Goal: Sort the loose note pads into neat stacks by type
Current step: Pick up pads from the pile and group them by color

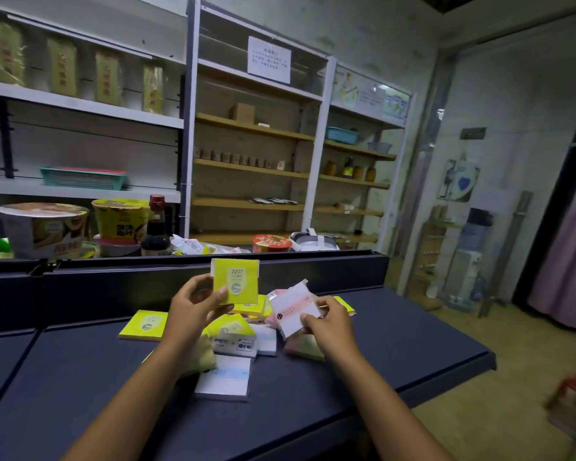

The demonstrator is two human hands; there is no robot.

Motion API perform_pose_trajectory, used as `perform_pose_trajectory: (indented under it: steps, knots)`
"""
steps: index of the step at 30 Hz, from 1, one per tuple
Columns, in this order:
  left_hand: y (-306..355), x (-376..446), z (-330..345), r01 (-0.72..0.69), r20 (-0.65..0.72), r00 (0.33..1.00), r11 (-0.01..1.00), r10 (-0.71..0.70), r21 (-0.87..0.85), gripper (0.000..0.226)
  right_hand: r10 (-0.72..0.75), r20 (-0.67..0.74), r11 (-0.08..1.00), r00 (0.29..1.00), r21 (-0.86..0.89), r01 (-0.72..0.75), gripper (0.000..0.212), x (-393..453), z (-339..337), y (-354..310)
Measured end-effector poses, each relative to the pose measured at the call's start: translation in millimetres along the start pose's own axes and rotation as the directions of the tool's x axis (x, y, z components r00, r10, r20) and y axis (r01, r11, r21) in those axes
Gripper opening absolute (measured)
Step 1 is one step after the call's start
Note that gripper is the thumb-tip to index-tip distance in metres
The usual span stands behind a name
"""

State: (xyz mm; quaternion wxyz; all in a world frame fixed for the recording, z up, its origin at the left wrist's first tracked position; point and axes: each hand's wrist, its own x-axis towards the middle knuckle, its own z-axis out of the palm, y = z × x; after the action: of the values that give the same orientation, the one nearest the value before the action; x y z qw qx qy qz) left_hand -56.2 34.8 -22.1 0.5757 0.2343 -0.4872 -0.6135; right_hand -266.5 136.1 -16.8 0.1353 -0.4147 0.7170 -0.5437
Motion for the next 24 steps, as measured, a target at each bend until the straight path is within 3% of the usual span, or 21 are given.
perform_pose_trajectory:
  steps: [4, 9, 12, 18, 24]
  knots:
    - [10.1, -15.7, -5.3, 0.024, -0.007, 1.0, 0.999, -0.024, -0.046, 0.026, 0.051, -0.035, 0.99, 0.998, 0.131, -0.046, 0.02, -14.3, -5.4, -7.1]
    - [41.5, -33.2, -34.6, 0.024, -0.01, 1.0, 1.0, -0.024, 0.001, 0.034, 0.082, -0.032, 0.945, 0.996, 0.32, -0.068, 0.022, -41.0, 9.9, -28.3]
    - [69.5, -44.4, -57.6, 0.016, 0.005, 1.0, 1.0, -0.016, 0.026, 0.028, 0.08, -0.004, 0.905, 0.997, 0.42, -0.071, 0.028, -61.8, 27.0, -48.1]
    - [116.0, -73.4, -108.1, 0.001, -0.043, 0.999, 0.998, 0.002, 0.061, 0.027, 0.032, -0.016, 0.895, 0.999, 0.445, -0.021, 0.021, -100.0, 62.5, -84.3]
    - [155.8, -115.1, -156.0, -0.042, -0.098, 0.994, 0.992, 0.053, 0.116, 0.028, -0.029, 0.071, 0.914, 0.997, 0.406, -0.003, 0.02, -139.4, 92.4, -118.1]
